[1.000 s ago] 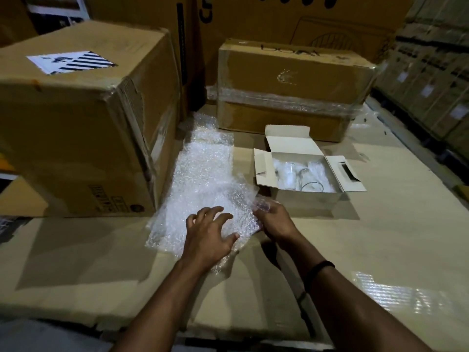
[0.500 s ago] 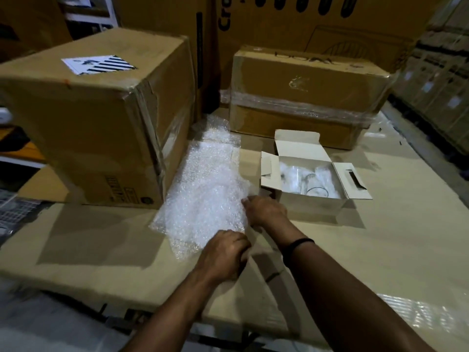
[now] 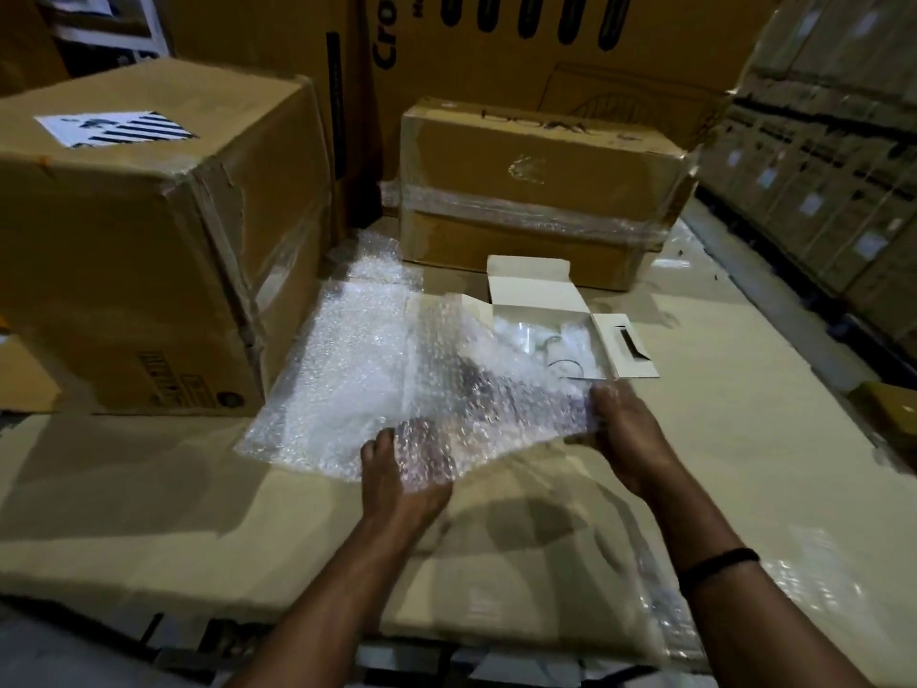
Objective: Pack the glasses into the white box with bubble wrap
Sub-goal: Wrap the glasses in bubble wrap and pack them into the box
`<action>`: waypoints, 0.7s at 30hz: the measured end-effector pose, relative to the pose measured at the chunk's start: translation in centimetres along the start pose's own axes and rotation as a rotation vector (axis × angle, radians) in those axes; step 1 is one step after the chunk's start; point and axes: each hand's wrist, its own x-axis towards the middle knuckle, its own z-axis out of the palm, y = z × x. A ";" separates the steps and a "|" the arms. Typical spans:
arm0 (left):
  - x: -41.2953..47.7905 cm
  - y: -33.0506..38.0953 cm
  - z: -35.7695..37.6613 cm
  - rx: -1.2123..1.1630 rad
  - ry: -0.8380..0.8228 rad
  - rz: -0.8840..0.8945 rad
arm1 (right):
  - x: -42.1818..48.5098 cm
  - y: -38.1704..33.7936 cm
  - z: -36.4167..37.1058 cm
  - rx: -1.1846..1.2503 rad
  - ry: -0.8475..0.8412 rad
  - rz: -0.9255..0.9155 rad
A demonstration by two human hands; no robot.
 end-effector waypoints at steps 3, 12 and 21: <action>-1.1 2.5 0.1 -0.565 -0.046 -0.218 | -0.9 2.8 -4.5 -0.140 0.056 -0.002; -2.2 5.4 3.7 -0.854 0.069 -0.140 | -1.0 6.6 -11.3 -0.228 0.295 0.009; -2.4 9.1 5.6 0.314 -0.511 0.387 | -0.7 6.3 -13.3 -0.097 0.369 0.063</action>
